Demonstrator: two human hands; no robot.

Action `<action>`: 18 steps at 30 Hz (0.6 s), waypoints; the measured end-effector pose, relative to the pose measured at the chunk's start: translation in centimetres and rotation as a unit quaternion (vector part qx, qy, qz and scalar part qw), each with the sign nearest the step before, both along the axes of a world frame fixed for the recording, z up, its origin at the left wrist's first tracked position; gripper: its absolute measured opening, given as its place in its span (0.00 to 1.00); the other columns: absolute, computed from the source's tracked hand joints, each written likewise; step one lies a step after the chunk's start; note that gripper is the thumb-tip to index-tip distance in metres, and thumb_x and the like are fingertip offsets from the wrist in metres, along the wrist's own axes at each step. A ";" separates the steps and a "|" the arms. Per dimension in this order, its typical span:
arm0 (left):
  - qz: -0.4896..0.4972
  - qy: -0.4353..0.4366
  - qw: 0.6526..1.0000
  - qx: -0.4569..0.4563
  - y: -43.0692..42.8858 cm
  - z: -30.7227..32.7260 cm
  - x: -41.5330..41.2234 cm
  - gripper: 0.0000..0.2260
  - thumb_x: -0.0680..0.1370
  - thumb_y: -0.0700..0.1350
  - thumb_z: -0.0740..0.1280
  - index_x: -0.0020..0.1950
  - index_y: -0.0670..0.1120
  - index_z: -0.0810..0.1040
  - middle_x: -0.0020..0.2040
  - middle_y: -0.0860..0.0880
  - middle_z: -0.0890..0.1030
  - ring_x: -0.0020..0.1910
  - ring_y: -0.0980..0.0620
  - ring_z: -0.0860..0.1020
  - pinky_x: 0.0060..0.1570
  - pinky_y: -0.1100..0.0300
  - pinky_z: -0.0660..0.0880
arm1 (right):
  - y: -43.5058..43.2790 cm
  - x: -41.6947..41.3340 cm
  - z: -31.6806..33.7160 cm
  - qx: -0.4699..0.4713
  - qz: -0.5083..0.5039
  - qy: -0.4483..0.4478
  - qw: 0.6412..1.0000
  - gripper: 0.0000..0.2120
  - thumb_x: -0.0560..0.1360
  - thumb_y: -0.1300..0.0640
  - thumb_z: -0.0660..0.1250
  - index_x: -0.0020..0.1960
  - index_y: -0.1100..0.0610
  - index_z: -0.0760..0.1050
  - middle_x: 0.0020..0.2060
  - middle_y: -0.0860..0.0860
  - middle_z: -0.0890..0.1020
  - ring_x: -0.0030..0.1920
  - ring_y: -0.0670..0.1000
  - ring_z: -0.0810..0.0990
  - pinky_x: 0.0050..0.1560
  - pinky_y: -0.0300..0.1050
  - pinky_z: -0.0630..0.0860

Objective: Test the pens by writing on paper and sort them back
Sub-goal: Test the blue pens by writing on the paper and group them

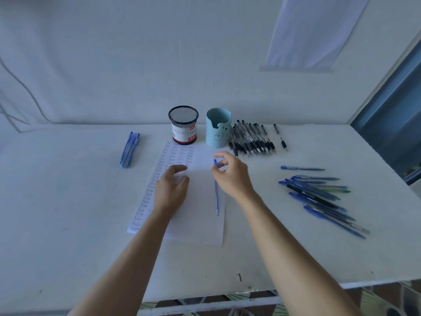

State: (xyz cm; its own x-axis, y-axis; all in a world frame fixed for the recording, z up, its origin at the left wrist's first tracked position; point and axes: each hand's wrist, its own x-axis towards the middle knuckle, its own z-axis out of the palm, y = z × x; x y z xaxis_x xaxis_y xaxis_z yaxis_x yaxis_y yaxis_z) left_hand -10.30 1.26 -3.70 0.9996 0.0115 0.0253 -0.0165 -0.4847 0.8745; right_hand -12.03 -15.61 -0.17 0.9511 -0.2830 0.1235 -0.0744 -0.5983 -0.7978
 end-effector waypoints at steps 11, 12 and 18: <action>0.024 0.090 0.941 -0.324 2.6 1.1 1.1 0.09 0.78 0.33 0.62 0.49 0.42 0.81 0.48 0.44 0.85 0.52 0.48 0.82 0.55 0.58 0.76 | 3.7 0.1 -2.5 -0.007 -0.004 0.084 0.996 0.14 0.78 0.49 0.65 0.59 0.56 0.80 0.48 0.53 0.85 0.47 0.58 0.83 0.52 0.47 0.79; 0.018 0.085 0.946 -0.312 2.6 1.3 1.1 0.08 0.78 0.34 0.64 0.49 0.43 0.81 0.48 0.45 0.86 0.51 0.48 0.82 0.53 0.57 0.76 | 3.4 -0.2 -2.5 -0.013 -0.004 0.073 0.997 0.12 0.79 0.52 0.63 0.57 0.55 0.80 0.49 0.53 0.85 0.48 0.57 0.83 0.50 0.46 0.78; -0.037 0.031 0.991 0.126 1.8 2.8 0.3 0.11 0.75 0.55 0.73 0.42 0.49 0.78 0.36 0.52 0.80 0.38 0.53 0.78 0.36 0.59 0.73 | 1.3 -0.8 -4.0 -0.226 0.014 0.048 0.973 0.17 0.79 0.56 0.60 0.67 0.51 0.76 0.69 0.49 0.75 0.71 0.53 0.69 0.66 0.52 0.63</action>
State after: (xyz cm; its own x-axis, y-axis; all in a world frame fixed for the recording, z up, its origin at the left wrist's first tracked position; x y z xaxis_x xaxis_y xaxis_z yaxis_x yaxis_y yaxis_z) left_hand -9.95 3.07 -0.90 0.9972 -0.0606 -0.0445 -0.0094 -0.6872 0.7264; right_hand -12.85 -14.31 -4.17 0.9711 -0.1941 0.1389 -0.1142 -0.8889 -0.4436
